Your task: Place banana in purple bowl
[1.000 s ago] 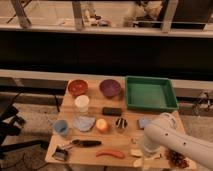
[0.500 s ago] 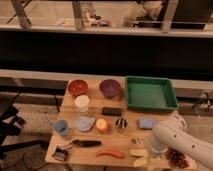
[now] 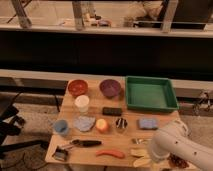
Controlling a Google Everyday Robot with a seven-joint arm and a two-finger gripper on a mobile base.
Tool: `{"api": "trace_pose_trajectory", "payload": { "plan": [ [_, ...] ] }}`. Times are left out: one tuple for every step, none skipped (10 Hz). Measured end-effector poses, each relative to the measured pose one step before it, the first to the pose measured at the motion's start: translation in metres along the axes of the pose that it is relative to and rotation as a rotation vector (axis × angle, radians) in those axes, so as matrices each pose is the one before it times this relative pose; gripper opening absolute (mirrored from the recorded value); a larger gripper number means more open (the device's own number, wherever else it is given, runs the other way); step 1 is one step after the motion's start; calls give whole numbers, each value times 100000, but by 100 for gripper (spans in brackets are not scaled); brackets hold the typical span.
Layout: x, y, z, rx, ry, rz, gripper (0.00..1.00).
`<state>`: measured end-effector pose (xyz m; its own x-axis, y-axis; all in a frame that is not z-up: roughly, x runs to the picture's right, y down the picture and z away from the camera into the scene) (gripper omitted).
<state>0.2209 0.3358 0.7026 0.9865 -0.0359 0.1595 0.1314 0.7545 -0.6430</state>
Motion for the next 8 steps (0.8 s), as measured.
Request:
{"api": "trace_pose_trajectory", "payload": {
  "plan": [
    [213,-30,149,904,-198,-448,80],
    [51,-164,244,786,-551,-673,80],
    [-42,-289,270,614,-525,-912,80],
    [2,-357,274,445,-432,-774,80],
    [121,-172,279,105,-440,-113,80],
    [262,-132,296,11,-348,347,80],
    [232,-173,255,-57,-263,311,80],
    [202,-118,203,-80,-373,377,80]
  ]
}}
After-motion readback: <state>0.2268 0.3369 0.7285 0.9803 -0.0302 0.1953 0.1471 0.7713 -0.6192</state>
